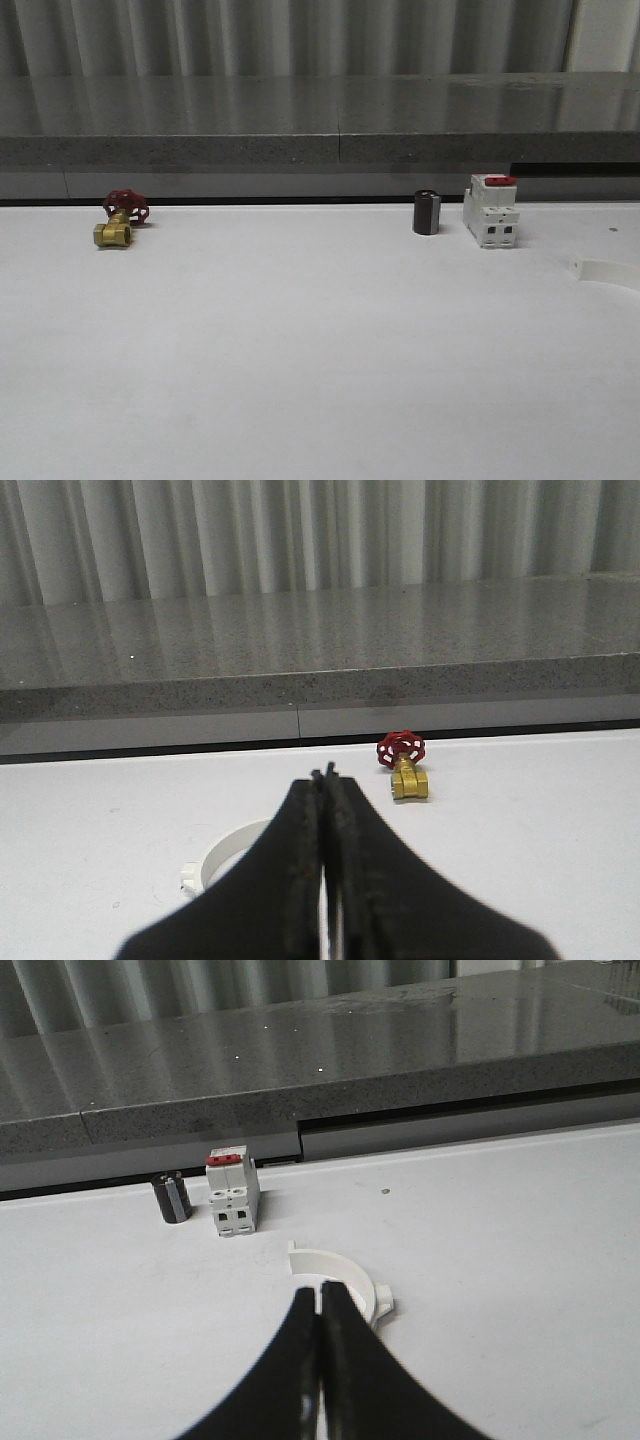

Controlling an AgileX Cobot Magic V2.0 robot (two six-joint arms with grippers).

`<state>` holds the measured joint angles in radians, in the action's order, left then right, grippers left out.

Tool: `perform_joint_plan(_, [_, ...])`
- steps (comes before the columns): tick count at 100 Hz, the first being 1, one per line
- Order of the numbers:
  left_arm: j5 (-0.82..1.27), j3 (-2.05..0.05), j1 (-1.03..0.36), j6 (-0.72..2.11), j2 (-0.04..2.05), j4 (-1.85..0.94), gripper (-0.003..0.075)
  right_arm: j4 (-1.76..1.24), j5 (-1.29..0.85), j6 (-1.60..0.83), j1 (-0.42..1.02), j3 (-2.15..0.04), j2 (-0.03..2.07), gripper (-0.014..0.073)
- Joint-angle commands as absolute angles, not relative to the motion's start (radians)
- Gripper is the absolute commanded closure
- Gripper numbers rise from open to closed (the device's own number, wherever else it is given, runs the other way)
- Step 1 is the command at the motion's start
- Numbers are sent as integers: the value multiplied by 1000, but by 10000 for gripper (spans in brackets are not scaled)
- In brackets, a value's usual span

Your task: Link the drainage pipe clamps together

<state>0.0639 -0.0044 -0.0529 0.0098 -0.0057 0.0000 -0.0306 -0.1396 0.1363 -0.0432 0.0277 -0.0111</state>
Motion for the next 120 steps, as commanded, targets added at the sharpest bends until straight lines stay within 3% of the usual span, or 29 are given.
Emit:
perform_joint_plan(1, [-10, 31, -47, 0, -35, -13, 740, -28, -58, 130, -51, 12, -31, 660])
perform_joint_plan(29, [-14, 15, -47, 0, -35, -33, 740, -28, -58, 130, -51, 12, -31, 660])
perform_joint_plan(47, [64, -111, -47, 0, 10, -125, 740, -28, -58, 130, -51, 12, -31, 660])
perform_joint_plan(85, [631, -652, -47, 0, 505, -126, 740, -28, -58, 130, -51, 12, -31, 660])
perform_joint_plan(120, [760, -769, -47, 20, 780, -125, 729, -28, -58, 130, -51, 12, -31, 660])
